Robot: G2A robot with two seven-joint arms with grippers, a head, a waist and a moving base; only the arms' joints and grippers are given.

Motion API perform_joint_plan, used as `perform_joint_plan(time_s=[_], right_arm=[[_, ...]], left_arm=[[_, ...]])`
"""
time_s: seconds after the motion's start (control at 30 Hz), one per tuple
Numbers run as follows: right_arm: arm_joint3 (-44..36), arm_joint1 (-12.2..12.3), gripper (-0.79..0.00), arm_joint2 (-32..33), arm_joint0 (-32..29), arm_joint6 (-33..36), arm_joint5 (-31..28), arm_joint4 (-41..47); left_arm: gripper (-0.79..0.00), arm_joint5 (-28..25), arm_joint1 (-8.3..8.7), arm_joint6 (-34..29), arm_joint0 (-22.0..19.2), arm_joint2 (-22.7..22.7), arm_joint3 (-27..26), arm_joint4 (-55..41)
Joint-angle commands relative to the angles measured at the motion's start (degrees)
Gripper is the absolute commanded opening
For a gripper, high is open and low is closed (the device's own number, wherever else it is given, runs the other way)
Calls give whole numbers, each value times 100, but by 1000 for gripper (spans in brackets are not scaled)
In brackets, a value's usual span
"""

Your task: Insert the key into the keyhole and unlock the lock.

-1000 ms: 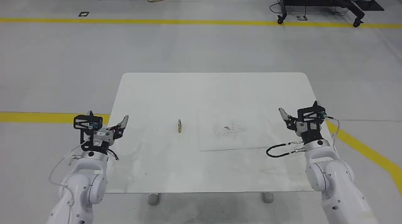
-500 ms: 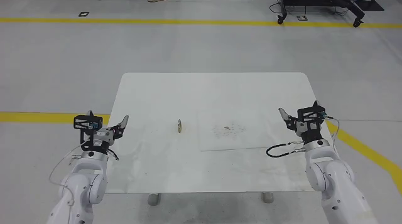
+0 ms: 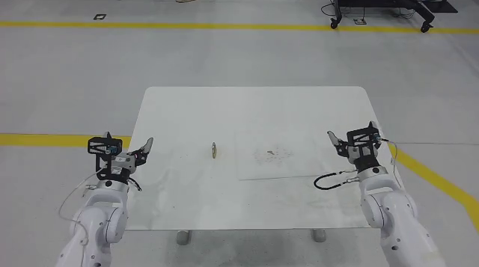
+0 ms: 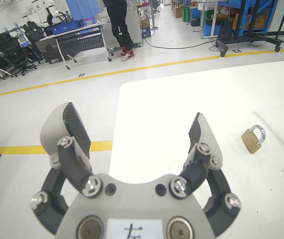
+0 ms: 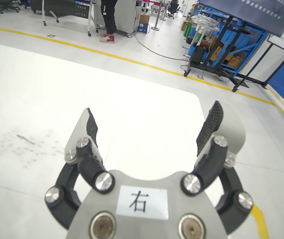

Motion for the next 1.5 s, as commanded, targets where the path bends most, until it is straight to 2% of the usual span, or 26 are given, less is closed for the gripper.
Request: perform_joint_plan(time_s=[0.0, 0.5, 0.6, 0.73, 0.97, 1.17, 1.47], right_arm=[[30, -18, 0, -217, 53, 214, -91, -7], [46, -24, 0, -303, 93, 282, -161, -83], [239, -18, 0, -292, 287, 600, -625, 246], [714, -13, 0, -631, 765, 1206, -1528, 374], [1337, -19, 0, -996, 1365, 1630, -2627, 762], [1484, -4, 0, -1123, 1579, 1827, -3082, 898], [2014, -57, 0, -1764, 2258, 1919, -3729, 751]], left_arm=[[0, 0, 0, 0, 0, 0, 0, 0], [0, 0, 0, 0, 0, 0, 0, 0], [0, 0, 0, 0, 0, 0, 0, 0], [0, 0, 0, 0, 0, 0, 0, 0], [0, 0, 0, 0, 0, 0, 0, 0], [0, 0, 0, 0, 0, 0, 0, 0], [0, 0, 0, 0, 0, 0, 0, 0]])
